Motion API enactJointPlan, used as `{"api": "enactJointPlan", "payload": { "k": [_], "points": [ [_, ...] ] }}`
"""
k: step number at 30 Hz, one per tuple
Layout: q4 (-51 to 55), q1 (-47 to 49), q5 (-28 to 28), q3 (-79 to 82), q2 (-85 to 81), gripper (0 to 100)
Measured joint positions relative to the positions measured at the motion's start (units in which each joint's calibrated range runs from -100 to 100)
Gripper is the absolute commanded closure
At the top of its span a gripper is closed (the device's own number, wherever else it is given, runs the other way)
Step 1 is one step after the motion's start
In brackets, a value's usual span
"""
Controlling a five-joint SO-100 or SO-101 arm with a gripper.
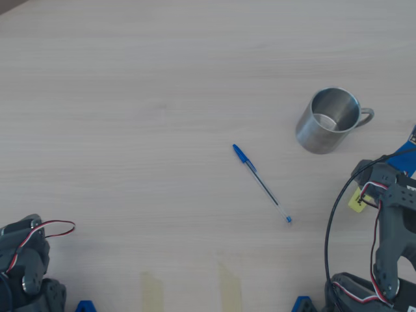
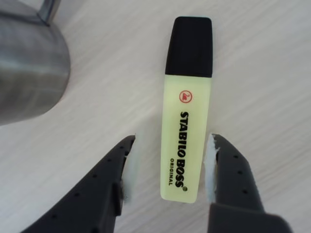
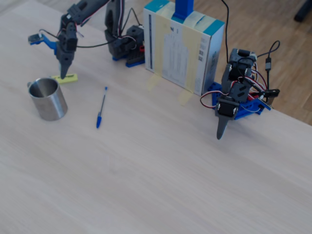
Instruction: Grab the yellow pen and put it in the silver cup.
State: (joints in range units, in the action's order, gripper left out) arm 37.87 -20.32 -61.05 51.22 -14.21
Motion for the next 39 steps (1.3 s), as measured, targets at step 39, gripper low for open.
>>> {"api": "enactJointPlan", "payload": {
  "k": [39],
  "points": [
    [-3.53, -1.0, 0.0, -1.44, 10.0, 86]
  ]
}}
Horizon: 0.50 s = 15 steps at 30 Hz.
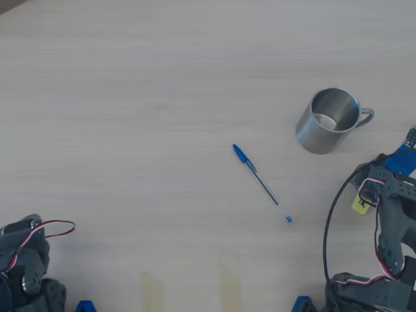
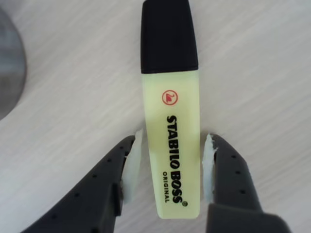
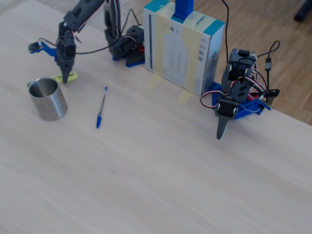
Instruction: Grab the yellow pen and put it in the silver cup.
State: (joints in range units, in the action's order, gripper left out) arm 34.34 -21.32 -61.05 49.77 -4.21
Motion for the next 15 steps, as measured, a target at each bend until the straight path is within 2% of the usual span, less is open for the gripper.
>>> {"api": "enactJointPlan", "payload": {
  "k": [5, 15],
  "points": [
    [-0.08, -0.33, 0.0, 0.0, 0.0, 95],
    [-0.34, -0.33, 0.0, 0.0, 0.0, 96]
  ]
}}
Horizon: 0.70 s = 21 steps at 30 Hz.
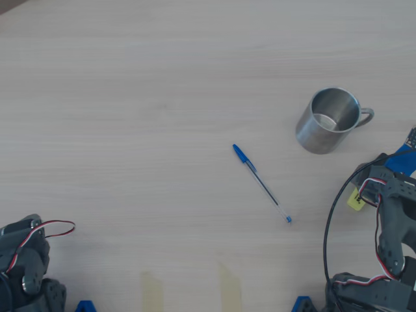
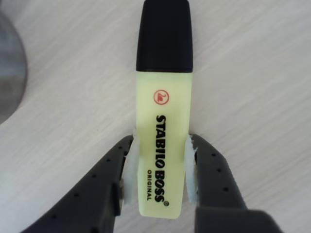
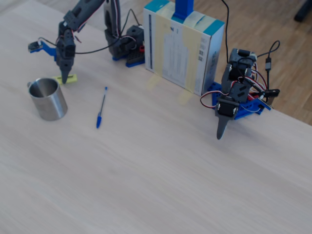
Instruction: Grab the yellow pen and put it in the silver cup.
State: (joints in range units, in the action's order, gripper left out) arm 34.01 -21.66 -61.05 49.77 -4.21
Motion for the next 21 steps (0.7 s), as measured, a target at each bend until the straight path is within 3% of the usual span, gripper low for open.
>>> {"api": "enactJointPlan", "payload": {
  "k": [21],
  "points": [
    [-0.25, 2.17, 0.0, 0.09, -7.84, 96]
  ]
}}
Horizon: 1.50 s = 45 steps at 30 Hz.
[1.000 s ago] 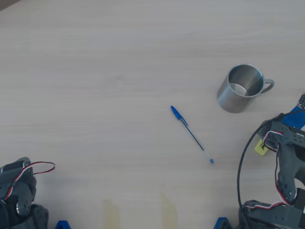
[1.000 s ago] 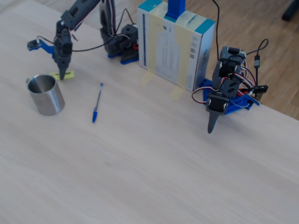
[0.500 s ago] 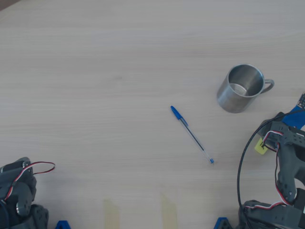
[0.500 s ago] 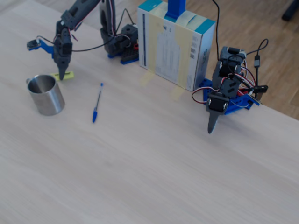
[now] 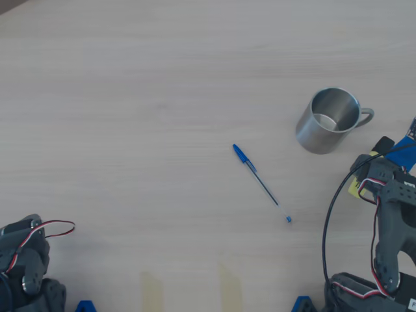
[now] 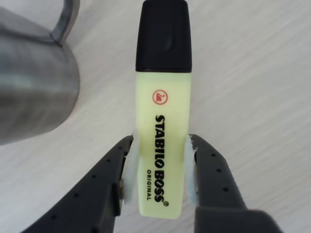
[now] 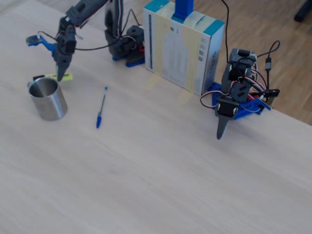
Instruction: Grab the yellow pen and put it in the silver cup.
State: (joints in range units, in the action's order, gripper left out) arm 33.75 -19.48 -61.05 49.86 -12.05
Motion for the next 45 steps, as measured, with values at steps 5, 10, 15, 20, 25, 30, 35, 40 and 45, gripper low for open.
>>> {"api": "enactJointPlan", "payload": {
  "k": [5, 10, 15, 20, 25, 30, 35, 40, 45],
  "points": [
    [-0.08, -0.08, 0.0, 2.71, -4.42, 96],
    [-0.08, -0.08, 0.0, 5.14, -9.5, 96],
    [-0.08, -0.08, 0.0, 6.13, -13.09, 96],
    [-0.08, -0.08, 0.0, 6.4, -15.92, 96],
    [-0.08, -0.08, 0.0, 8.93, -18.67, 96],
    [-0.08, -0.08, 0.0, 9.29, -21.26, 96],
    [-0.08, -0.08, 0.0, 10.19, -24.76, 96],
    [-0.08, -0.08, 0.0, 12.62, -29.18, 96],
    [-0.08, -0.08, 0.0, 12.8, -33.26, 96]
  ]
}}
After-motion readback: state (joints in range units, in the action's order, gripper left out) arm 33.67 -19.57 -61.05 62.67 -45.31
